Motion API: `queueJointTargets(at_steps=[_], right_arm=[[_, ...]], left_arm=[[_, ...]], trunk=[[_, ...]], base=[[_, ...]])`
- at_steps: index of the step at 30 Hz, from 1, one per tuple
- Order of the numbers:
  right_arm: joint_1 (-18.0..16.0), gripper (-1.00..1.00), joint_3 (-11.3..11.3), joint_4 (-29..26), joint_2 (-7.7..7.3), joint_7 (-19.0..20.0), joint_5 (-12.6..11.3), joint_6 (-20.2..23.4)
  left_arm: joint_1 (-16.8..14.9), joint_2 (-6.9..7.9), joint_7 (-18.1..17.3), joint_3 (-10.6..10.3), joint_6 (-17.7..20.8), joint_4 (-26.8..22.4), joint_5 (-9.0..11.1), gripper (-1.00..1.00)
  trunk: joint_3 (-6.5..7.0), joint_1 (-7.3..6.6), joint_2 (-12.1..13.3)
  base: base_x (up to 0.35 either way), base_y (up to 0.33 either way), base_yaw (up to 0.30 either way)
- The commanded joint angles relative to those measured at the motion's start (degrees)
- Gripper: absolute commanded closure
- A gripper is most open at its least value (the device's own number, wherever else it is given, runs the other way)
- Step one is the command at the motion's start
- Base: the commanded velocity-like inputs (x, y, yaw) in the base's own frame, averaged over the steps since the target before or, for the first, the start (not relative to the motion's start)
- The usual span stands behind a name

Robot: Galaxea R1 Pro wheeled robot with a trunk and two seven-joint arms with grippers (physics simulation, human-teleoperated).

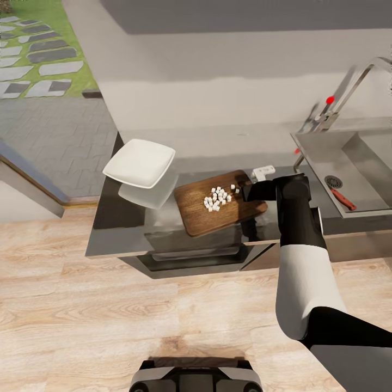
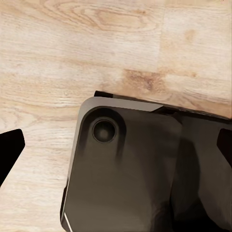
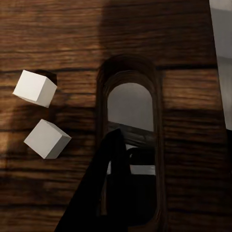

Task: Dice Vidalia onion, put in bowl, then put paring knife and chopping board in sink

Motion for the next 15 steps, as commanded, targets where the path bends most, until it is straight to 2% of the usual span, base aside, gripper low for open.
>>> queueJointTargets(at_steps=[1,15], right_arm=[[-0.04,1.0,-0.16,-0.02,0.06,0.61,0.32,0.8],[-0.04,1.0,-0.18,0.0,0.06,0.61,0.32,0.78]], left_arm=[[-0.02,-0.04,-0.59,0.31,-0.06,0.02,0.49,-1.0],[-0.02,-0.04,-0.59,0.3,-0.06,0.02,0.49,-1.0]], trunk=[[0.01,0.04,-0.07],[1.28,0.04,-0.07]], base=[[0.0,0.0,0.0],[0.0,0.0,0.0]])
